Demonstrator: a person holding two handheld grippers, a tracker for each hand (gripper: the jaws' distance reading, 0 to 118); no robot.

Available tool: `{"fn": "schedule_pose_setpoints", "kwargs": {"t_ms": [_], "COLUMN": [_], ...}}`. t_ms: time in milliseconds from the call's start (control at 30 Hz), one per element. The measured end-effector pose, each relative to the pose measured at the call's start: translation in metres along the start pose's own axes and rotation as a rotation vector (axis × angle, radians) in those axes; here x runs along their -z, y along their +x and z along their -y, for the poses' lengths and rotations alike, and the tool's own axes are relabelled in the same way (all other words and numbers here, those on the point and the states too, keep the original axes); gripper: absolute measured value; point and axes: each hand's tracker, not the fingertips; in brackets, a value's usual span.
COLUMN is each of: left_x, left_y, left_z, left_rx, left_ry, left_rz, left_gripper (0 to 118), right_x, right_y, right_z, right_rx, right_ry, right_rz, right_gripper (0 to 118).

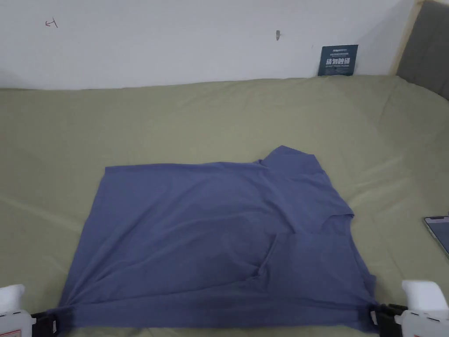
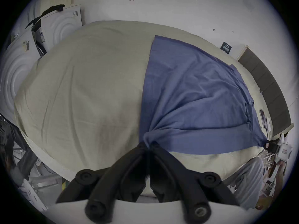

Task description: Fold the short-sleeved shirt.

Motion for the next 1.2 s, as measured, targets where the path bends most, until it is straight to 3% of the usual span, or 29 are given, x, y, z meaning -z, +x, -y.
{"fn": "schedule_pose_setpoints", "kwargs": {"t_ms": [67,100,133,333,533,867,1133,1200], "left_x": [-0.001,-0.001,-0.002,-0.016,-0.018,0.038,0.095,0.099], "left_y": [-0.001,-0.002,-0.002,0.000,0.005,0.024,0.035,0.034], "left_z": [-0.001,-0.001,-0.002,-0.016,-0.067,-0.166,-0.192,-0.189], "left_rx": [-0.005,-0.003,0.004,0.033,0.072,0.099,0.098,0.079], "left_ry": [0.001,0.002,0.005,0.030,0.076,0.048,-0.007,0.003], "left_rz": [0.003,0.005,0.006,0.023,0.058,0.070,0.060,0.064], "left_gripper": [1,1,1,1,1,1,1,1], "right_x": [-0.004,-0.005,-0.013,-0.024,-0.021,0.046,0.110,0.114], "right_y": [0.005,0.005,-0.001,-0.009,-0.006,-0.014,-0.005,0.002], "right_z": [-0.007,-0.010,-0.006,-0.029,-0.094,-0.199,-0.217,-0.215], "right_rx": [0.041,0.045,0.037,0.004,0.005,-0.050,-0.023,0.037], "right_ry": [-0.013,-0.003,0.007,0.047,0.090,0.057,-0.051,-0.094], "right_rz": [-0.057,-0.054,-0.045,-0.035,-0.044,-0.016,-0.004,-0.053], "right_gripper": [84,51,3,4,4,4,4,4]}}
